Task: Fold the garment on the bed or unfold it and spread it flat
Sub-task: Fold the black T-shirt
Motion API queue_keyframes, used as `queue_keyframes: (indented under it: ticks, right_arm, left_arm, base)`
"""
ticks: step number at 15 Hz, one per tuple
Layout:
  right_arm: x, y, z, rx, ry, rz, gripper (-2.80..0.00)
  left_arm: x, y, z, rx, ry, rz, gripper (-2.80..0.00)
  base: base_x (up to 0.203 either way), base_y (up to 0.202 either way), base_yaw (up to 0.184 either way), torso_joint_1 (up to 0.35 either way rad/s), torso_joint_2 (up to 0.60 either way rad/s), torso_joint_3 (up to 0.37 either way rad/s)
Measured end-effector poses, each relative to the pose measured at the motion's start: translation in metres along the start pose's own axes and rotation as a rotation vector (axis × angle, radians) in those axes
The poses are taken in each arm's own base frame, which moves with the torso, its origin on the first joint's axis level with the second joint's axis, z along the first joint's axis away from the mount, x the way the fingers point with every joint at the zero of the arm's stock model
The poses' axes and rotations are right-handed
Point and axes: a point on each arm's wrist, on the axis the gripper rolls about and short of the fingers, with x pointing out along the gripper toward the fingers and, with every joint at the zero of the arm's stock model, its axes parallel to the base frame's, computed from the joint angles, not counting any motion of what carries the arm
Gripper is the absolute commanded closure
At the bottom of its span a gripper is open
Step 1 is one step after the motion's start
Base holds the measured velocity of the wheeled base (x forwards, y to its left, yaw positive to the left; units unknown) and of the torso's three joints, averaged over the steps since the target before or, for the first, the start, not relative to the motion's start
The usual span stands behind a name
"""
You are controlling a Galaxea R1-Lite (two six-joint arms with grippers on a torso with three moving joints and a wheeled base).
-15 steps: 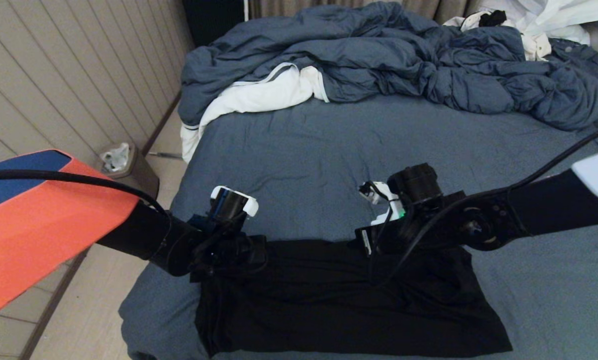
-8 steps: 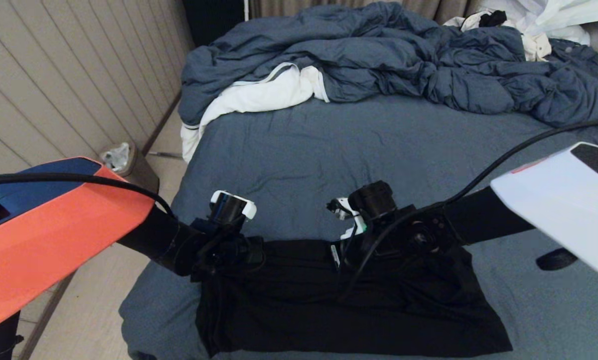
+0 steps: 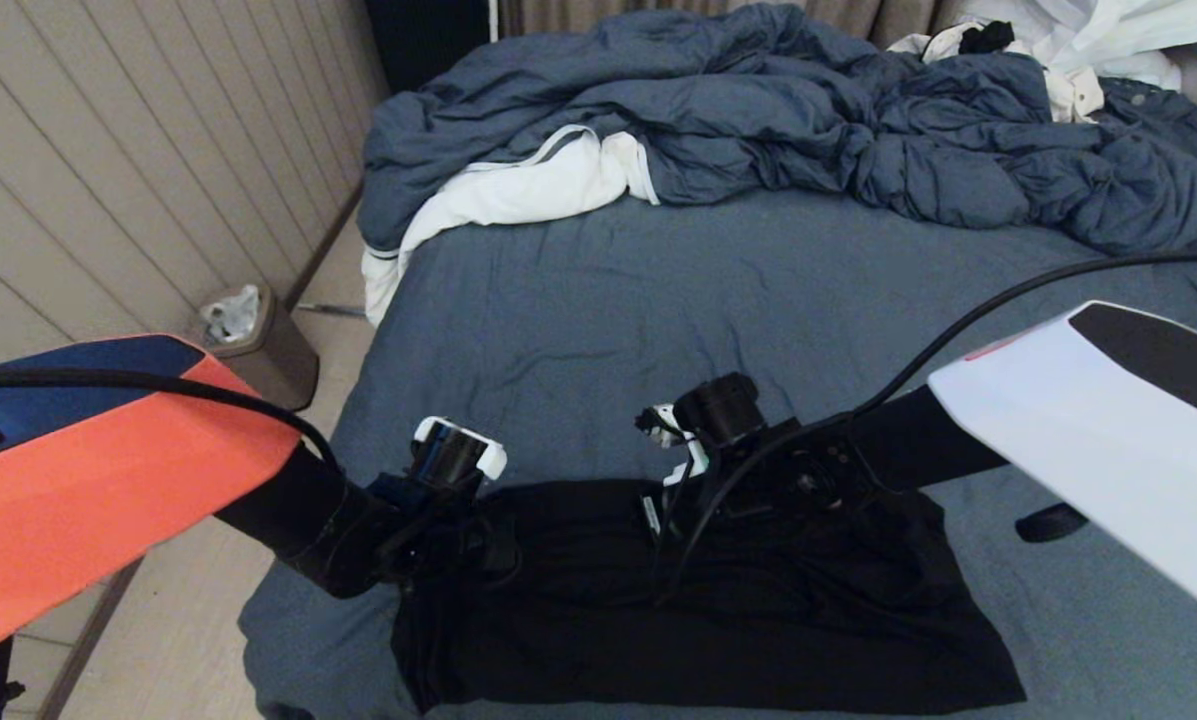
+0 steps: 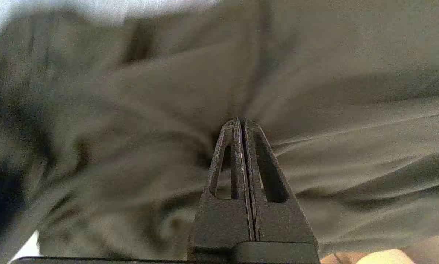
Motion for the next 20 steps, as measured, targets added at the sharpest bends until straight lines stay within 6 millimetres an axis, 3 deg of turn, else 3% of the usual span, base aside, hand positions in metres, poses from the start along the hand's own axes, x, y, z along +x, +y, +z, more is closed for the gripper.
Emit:
queue_keyframes:
  ticks: [5,10,14,20]
  right_arm:
    - [0.002,-0.001,0.000,-0.001,-0.004,-0.016,0.00]
    - [0.002,-0.002,0.000,0.000,-0.004,-0.019,0.00]
    - [0.000,-0.005,0.005,0.003,-0.024,-0.044,0.00]
    - [-0.006,-0.004,0.009,0.002,-0.043,-0.045,0.00]
  left_arm:
    - [-0.015,-0.005,-0.028,0.010,-0.006,-0.021,0.00]
    - [-0.031,-0.017,-0.040,0.011,-0.029,-0.011,0.00]
    - [-0.034,-0.011,-0.024,-0.028,-0.109,-0.008,0.00]
    - [-0.043,0.036,0.021,-0.164,-0.244,0.065,0.00]
  base:
    - [0.000,0.000,0.000,0.000,0.00,0.000]
    - [0.000,0.000,0.000,0.000,0.00,0.000]
    - [0.000,0.000,0.000,0.000,0.00,0.000]
    - [0.000,0.000,0.000,0.000,0.00,0.000]
